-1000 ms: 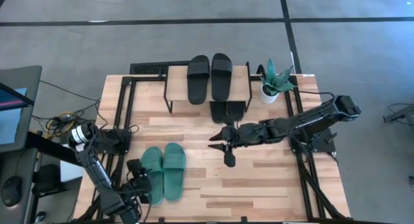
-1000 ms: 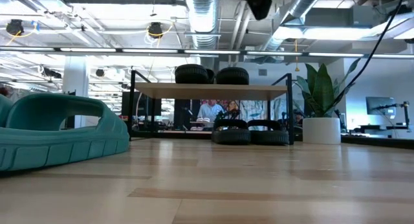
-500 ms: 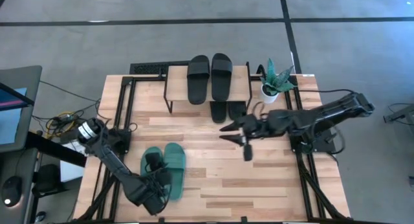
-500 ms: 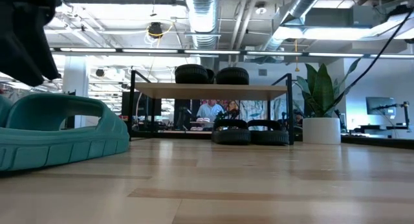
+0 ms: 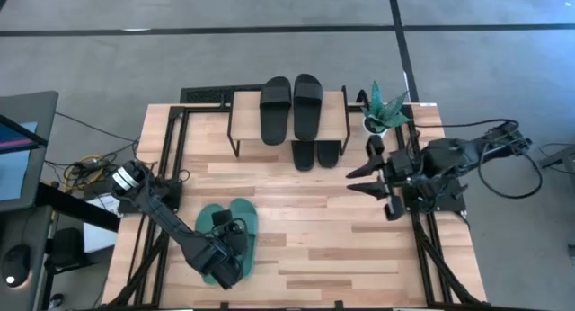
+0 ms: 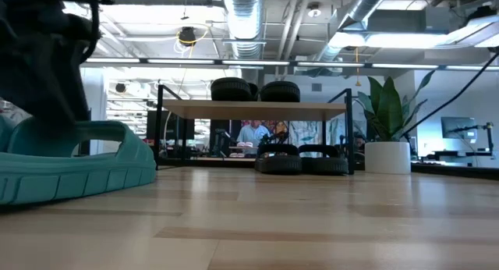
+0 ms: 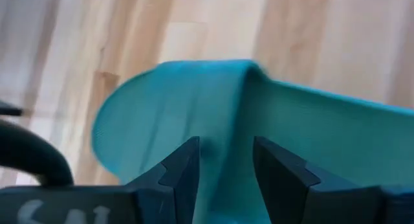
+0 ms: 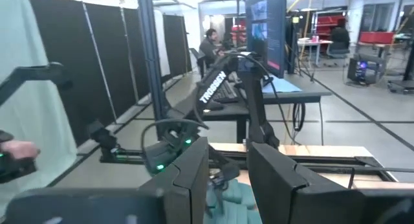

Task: Pick and place slides into the shelf
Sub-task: Put the right green slide under the shelf

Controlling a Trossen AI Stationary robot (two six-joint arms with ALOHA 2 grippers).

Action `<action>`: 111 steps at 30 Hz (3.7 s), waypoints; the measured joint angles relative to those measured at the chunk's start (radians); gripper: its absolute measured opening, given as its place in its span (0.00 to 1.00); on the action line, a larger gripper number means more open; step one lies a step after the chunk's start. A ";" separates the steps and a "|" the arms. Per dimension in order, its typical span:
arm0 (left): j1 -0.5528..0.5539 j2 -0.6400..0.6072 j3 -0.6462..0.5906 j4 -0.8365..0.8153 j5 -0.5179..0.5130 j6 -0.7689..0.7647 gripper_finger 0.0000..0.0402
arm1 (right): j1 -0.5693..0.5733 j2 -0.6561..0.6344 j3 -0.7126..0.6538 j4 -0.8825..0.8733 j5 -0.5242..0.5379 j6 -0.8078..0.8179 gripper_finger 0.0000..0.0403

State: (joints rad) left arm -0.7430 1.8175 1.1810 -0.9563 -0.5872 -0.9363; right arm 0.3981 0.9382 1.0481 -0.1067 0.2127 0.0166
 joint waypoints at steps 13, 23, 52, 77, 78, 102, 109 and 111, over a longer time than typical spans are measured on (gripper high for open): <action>0.077 0.000 -0.002 -0.060 0.001 0.078 0.20 | 0.118 -0.056 0.000 -0.069 0.096 0.000 0.24; 0.170 0.000 -0.002 -0.064 -0.106 0.167 0.01 | 0.175 -0.056 0.000 -0.075 0.114 0.009 0.24; 0.599 0.000 -0.001 0.464 -0.160 0.969 0.00 | 0.237 -0.055 0.000 -0.094 0.235 0.046 0.24; 0.729 0.000 -0.074 0.744 0.007 1.163 0.00 | 0.199 -0.056 0.000 -0.119 0.235 0.035 0.24; 0.733 0.000 -0.074 0.744 0.008 1.156 0.01 | 0.199 -0.056 0.000 -0.119 0.235 0.035 0.24; 0.741 0.000 -0.074 0.638 0.082 0.917 0.31 | 0.204 -0.056 0.000 -0.120 0.234 0.037 0.24; 0.741 0.000 -0.074 0.640 0.112 0.881 0.36 | 0.204 -0.056 0.000 -0.126 0.234 0.036 0.24; 0.740 0.000 -0.074 0.642 0.112 0.869 0.38 | 0.204 -0.056 0.000 -0.126 0.234 0.036 0.24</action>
State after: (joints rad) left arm -0.0028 1.8179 1.1072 -0.3141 -0.4751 -0.0670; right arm 0.6018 0.8822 1.0481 -0.2325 0.4469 0.0528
